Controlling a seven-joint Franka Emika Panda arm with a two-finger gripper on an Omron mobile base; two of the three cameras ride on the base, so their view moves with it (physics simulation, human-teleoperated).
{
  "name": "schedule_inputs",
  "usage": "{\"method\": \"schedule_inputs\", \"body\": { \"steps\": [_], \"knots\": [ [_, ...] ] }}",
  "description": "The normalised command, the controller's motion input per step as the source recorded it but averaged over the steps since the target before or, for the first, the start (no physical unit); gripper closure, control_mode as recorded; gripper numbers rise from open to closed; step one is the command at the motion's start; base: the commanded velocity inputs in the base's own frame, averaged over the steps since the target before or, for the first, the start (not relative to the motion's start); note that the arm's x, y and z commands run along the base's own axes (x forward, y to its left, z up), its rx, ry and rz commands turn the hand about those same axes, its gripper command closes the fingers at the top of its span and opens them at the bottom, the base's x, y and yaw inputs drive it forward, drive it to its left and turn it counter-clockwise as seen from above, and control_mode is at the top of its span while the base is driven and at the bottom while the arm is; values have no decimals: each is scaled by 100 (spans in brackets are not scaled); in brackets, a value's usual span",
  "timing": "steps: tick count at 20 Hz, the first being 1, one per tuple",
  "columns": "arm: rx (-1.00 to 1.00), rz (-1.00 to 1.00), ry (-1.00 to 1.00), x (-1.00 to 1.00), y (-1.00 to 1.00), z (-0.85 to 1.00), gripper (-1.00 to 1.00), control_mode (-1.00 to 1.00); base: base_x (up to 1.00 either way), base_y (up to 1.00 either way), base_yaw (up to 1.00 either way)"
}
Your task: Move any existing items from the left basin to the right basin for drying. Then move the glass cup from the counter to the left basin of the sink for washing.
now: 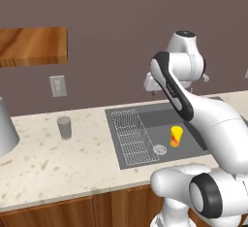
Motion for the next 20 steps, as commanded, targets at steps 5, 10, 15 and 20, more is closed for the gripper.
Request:
{"method": "schedule_inputs", "body": {
  "steps": [5, 10, 15, 20],
  "knots": [
    [0, 0, 0, 0, -20, -2, -100, -100, 0, 0, 0],
    [0, 0, 0, 0, -25, -8, -100, -100, 0, 0, 0],
    [0, 0, 0, 0, -42, -19, -100, -100, 0, 0, 0],
    [0, 0, 0, 0, -42, -37, -100, -100, 0, 0, 0]
  ]
}}
